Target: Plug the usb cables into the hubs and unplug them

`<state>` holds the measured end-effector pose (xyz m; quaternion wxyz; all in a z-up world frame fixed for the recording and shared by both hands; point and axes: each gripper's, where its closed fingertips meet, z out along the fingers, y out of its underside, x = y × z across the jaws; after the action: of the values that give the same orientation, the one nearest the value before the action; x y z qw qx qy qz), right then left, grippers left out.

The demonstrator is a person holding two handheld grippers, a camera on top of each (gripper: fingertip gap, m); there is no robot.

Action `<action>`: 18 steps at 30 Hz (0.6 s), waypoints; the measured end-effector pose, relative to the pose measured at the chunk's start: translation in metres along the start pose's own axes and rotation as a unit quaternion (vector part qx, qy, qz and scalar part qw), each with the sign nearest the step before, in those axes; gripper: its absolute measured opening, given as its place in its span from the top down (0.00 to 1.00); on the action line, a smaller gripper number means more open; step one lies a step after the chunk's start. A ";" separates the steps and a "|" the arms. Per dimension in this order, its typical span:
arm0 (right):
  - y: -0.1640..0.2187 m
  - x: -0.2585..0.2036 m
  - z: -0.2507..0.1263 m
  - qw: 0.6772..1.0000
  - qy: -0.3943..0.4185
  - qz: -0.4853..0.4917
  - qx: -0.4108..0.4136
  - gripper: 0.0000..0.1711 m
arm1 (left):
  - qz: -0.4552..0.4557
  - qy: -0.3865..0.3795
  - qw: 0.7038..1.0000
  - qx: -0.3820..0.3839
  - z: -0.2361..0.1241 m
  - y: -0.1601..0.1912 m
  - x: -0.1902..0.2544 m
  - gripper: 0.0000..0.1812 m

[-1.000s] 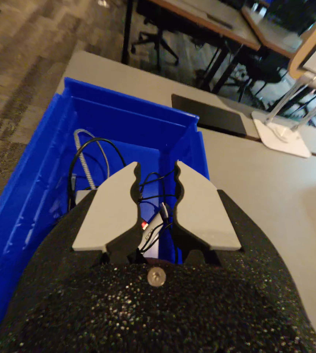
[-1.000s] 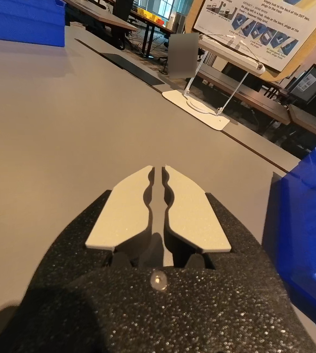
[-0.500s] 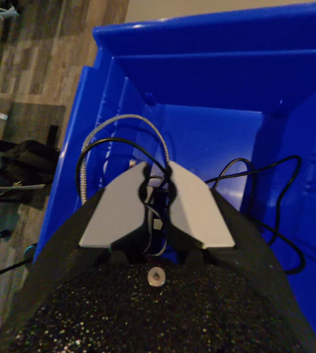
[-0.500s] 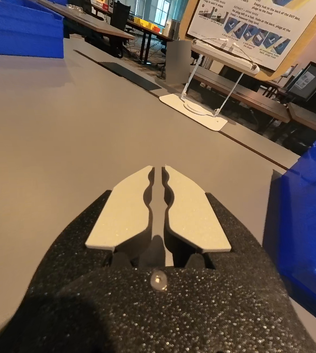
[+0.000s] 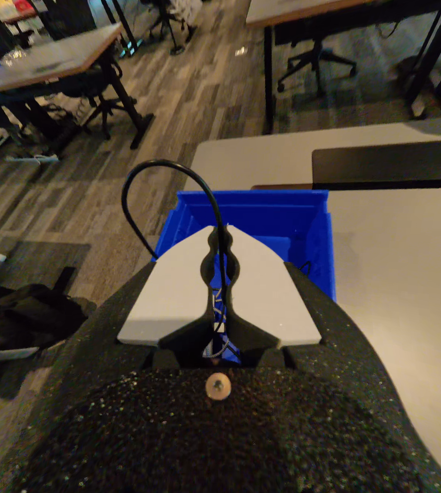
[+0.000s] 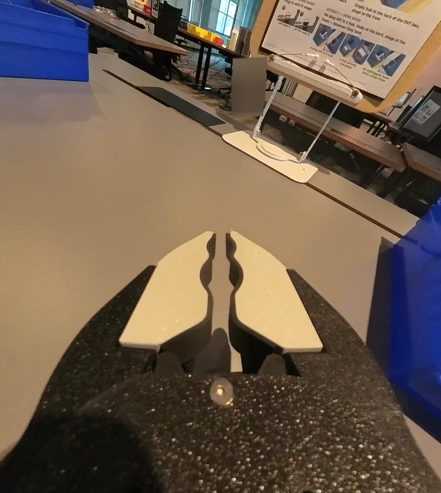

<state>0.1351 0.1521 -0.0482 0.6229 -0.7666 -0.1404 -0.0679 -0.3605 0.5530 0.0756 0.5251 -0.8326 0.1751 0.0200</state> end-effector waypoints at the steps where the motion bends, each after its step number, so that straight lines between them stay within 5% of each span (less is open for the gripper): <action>1: 0.000 0.000 0.000 1.000 0.000 0.001 0.001 0.96 | 0.004 0.003 1.000 0.011 -0.008 -0.008 0.001 0.98; 10: 0.000 0.001 0.000 1.000 -0.001 0.005 0.002 0.96 | 0.097 0.057 0.983 0.144 -0.097 -0.095 0.048 0.98; 14: 0.000 0.001 -0.001 1.000 -0.001 0.005 0.003 0.96 | 0.120 0.217 0.940 0.234 -0.163 -0.134 0.128 0.98; 18: -0.002 0.002 -0.002 1.000 0.000 0.008 0.009 0.96 | 0.170 0.354 0.886 0.245 -0.205 -0.130 0.214 0.99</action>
<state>0.1364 0.1510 -0.0458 0.6301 -0.7622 -0.1348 -0.0611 -0.1497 0.3648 0.2332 0.6040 -0.5869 0.4872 -0.2310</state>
